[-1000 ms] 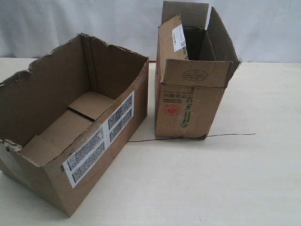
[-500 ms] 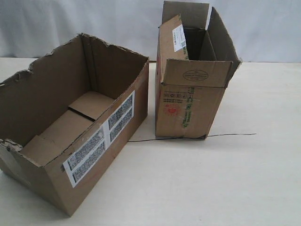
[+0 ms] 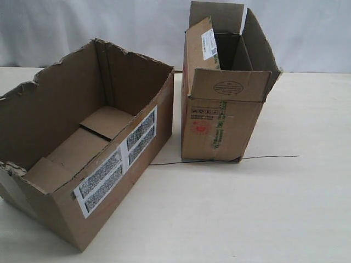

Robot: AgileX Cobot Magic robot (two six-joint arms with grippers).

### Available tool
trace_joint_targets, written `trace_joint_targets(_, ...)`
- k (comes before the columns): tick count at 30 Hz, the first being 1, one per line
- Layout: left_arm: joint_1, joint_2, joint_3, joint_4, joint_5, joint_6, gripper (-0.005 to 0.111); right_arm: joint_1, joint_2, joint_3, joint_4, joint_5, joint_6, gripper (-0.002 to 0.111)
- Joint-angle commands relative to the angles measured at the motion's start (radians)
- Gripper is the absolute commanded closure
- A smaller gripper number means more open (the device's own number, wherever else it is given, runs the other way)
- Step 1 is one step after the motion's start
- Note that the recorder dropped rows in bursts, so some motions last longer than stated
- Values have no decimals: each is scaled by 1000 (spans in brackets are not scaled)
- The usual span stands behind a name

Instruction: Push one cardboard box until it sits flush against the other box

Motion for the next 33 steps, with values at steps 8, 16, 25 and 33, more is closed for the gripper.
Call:
trace_joint_targets(8, -235, -105, 381, -185, 14, 89, 107, 3, -3, 4, 1, -1, -1, 103)
trace_joint_targets(16, -441, -27, 447, -313, -44, 109, 107, 3, -3, 4, 1, -1, -1, 103)
trace_joint_targets(25, -603, 157, 447, -424, -420, 109, 107, 3, -3, 4, 1, -1, -1, 103)
trace_joint_targets(33, -698, 281, 447, -617, -797, 162, 107, 3, -3, 4, 1, -1, -1, 103)
